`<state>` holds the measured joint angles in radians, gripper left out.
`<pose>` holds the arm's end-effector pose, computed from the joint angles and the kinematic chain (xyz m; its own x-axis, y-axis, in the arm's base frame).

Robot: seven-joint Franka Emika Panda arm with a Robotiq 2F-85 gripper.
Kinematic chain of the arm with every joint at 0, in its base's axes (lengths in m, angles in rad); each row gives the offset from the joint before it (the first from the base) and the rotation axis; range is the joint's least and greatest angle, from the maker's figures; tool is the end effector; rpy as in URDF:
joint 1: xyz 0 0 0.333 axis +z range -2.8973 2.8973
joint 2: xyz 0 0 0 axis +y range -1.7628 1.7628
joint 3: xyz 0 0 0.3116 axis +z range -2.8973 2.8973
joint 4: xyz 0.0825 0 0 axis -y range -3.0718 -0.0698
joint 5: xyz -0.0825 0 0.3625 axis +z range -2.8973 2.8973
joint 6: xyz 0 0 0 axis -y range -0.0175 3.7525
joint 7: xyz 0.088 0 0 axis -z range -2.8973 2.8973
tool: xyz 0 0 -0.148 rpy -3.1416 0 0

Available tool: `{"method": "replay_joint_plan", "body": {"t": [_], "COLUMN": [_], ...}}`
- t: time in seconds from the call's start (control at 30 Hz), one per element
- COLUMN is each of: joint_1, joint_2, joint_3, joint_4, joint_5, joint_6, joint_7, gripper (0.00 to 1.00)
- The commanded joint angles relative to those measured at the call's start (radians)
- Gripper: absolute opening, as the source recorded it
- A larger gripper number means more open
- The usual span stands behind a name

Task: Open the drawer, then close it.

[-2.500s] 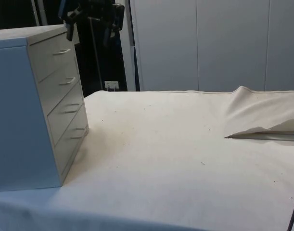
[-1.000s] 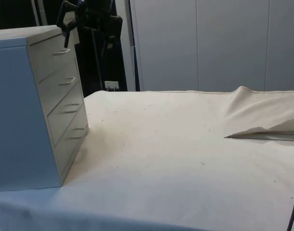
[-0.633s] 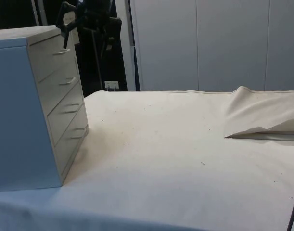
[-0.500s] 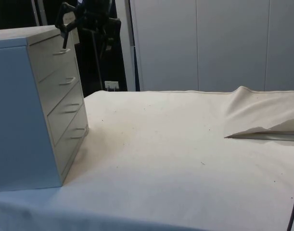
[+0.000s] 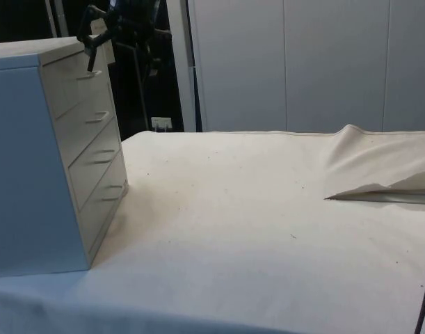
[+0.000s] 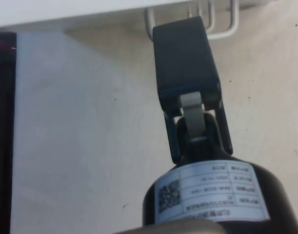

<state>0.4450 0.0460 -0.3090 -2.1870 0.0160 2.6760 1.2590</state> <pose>0.5708 0.0789 0.3879 0.3947 -0.9091 0.1334 -0.8134 -0.4132 -0.4095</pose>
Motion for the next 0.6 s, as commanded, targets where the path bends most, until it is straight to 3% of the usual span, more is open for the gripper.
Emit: {"method": "replay_joint_plan", "body": {"t": [0.0, 0.57], "joint_1": [0.000, -0.001], "joint_2": [0.005, 0.021], "joint_3": [0.000, -0.004], "joint_4": [0.002, 0.008], "joint_5": [0.009, 0.029], "joint_6": [0.016, 0.035], "joint_7": [0.011, 0.077], "gripper": [1.00, 1.00]}}
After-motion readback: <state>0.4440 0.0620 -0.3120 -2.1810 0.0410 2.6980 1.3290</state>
